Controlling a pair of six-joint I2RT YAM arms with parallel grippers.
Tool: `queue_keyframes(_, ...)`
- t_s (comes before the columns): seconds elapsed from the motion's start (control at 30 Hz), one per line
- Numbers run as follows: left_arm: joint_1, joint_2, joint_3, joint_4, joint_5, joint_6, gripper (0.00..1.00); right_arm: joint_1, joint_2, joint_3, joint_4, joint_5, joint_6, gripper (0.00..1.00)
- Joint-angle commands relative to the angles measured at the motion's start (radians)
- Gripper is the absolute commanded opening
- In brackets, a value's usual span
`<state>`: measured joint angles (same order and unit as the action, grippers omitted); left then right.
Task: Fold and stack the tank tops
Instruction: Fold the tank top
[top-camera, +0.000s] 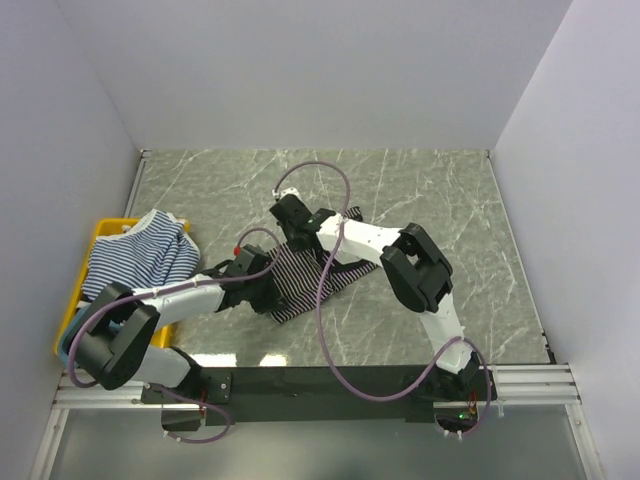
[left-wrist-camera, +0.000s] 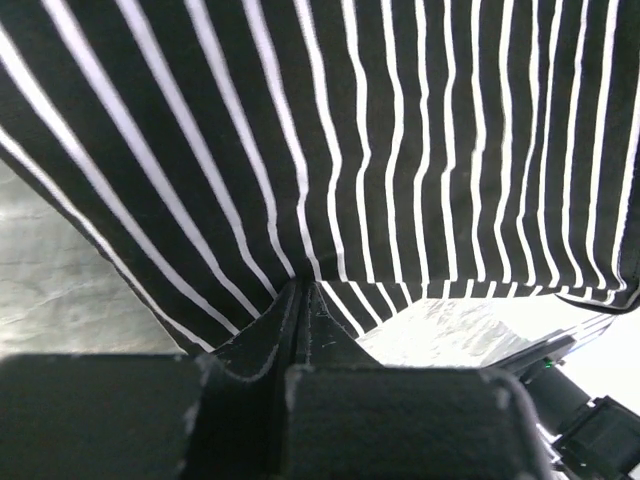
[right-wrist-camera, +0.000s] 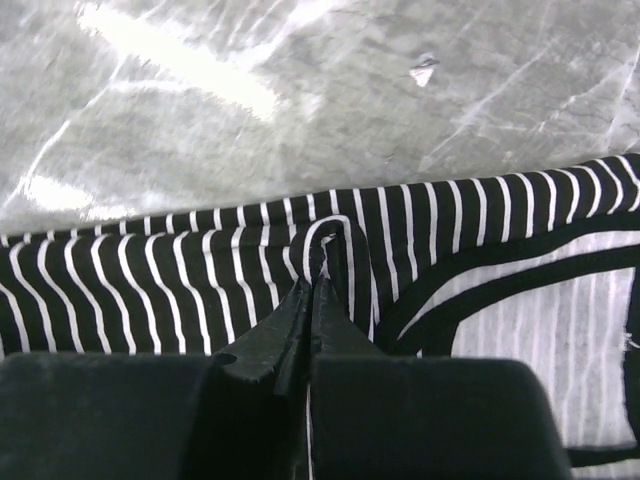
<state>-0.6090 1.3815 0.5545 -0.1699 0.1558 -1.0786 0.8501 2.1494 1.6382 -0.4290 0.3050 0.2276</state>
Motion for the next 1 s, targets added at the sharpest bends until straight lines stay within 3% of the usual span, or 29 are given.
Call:
queue_keyframes(0.0, -0.009, 0.013, -0.050, -0.002, -0.053, -0.029, 0.01, -0.042, -0.034, 0.022, 0.027, -0.013, 0.056, 0.00)
queue_keyframes(0.13, -0.015, 0.001, -0.057, -0.016, -0.064, -0.035, 0.01, -0.115, -0.085, -0.078, 0.145, -0.131, 0.145, 0.00)
queue_keyframes(0.27, -0.015, -0.002, -0.062, -0.025, -0.067, -0.037, 0.01, -0.200, -0.143, -0.236, 0.294, -0.343, 0.251, 0.00)
queue_keyframes(0.57, -0.017, -0.002, -0.077, -0.019, -0.055, -0.043, 0.01, -0.290, -0.213, -0.414, 0.516, -0.549, 0.386, 0.00)
queue_keyframes(0.8, -0.017, -0.022, -0.087, -0.031, -0.055, -0.041, 0.01, -0.358, -0.253, -0.492, 0.643, -0.642, 0.452, 0.12)
queue_keyframes(0.97, -0.017, -0.032, -0.079, -0.039, -0.053, -0.035, 0.01, -0.367, -0.292, -0.497, 0.628, -0.639, 0.444, 0.29)
